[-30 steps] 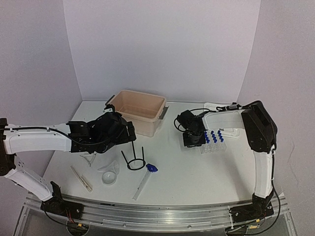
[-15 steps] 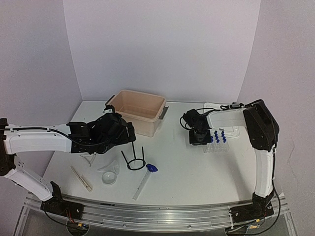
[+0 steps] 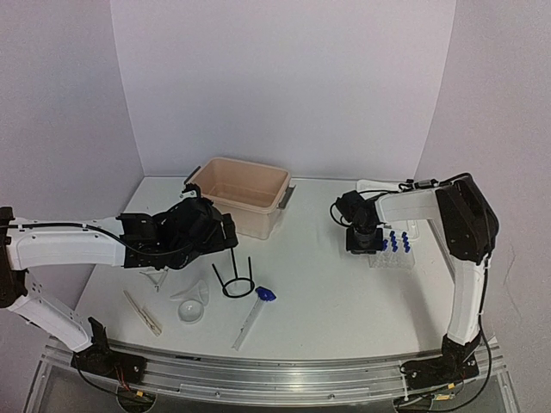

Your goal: Organize the chemistry lab equipment

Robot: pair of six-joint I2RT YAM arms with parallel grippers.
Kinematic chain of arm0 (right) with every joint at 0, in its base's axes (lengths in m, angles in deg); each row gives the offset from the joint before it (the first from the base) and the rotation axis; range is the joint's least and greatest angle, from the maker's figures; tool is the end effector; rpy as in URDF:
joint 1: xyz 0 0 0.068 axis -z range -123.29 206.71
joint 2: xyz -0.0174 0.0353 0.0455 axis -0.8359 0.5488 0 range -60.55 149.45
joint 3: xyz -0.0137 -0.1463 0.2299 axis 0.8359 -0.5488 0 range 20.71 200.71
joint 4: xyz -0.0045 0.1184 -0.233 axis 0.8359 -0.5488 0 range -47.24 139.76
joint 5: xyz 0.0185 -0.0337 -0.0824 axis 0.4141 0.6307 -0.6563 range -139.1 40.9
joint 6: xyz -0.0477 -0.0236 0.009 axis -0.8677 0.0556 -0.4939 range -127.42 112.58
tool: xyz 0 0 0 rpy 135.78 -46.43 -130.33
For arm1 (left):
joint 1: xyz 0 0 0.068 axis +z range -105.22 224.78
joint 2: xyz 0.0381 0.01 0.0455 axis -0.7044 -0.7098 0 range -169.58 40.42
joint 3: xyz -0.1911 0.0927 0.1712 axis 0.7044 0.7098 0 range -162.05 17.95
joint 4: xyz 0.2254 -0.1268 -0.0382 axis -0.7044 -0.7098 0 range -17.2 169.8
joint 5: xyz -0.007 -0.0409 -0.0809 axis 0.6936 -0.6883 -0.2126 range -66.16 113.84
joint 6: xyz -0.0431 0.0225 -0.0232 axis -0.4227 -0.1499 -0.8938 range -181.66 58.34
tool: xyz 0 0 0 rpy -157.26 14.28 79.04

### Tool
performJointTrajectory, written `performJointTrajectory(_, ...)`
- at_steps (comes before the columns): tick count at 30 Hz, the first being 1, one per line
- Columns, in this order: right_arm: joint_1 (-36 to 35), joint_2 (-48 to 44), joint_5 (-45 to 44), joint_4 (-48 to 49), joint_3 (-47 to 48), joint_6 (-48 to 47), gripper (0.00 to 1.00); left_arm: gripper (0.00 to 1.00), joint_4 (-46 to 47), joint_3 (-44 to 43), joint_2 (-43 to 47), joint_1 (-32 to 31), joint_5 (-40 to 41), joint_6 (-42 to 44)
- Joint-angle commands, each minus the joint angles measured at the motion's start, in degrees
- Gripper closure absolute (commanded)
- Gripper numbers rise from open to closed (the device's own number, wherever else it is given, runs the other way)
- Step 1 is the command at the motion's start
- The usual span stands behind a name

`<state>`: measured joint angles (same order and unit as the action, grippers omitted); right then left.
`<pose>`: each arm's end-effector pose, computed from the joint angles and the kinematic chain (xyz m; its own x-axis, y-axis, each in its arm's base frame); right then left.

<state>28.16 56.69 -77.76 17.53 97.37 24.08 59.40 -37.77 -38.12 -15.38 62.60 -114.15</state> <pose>0.3569 0.1746 0.1339 -0.8696 0.0489 -0.4913 0.1871 0.9535 -0.2363 0.1640 -0.2412 0.2629 -0.5640 -0.2599 -0.7838 0.0034 0.9484 -0.3169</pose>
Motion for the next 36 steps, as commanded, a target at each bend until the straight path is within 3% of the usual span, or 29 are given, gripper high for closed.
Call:
performJointTrajectory(1, 1.7, -3.5, -1.7, -1.6, -2.1, 0.3, 0.79, 0.0, 1.6, -0.5, 0.0, 0.3, 0.9, 0.0)
performJointTrajectory(11, 3.1, -5.3, -1.9, -1.6, -4.2, -0.3, 0.79, 0.0, 1.8, -0.6, 0.0, 0.5, 0.9, 0.2)
performJointTrajectory(17, 2.9, -6.6, 4.5, -0.8, -1.6, -6.0, 0.75, 0.0, 1.4, -0.6, 0.2, 1.4, 0.1, 0.3)
performJointTrajectory(21, 0.7, -9.3, 14.0, 1.1, 1.3, -11.3, 0.6, 0.0, 2.5, 0.9, 1.7, 3.3, -1.5, 0.5)
performJointTrajectory(28, -2.4, -10.2, 25.6, 1.3, 11.4, -5.5, 0.23, 0.0, 9.2, 4.7, 4.9, 14.8, -13.3, 5.7)
performJointTrajectory(36, -6.4, -0.2, 23.2, 1.5, 28.2, 4.7, 0.19, 0.0, 12.2, 0.6, 2.8, 27.1, -21.6, 11.9)
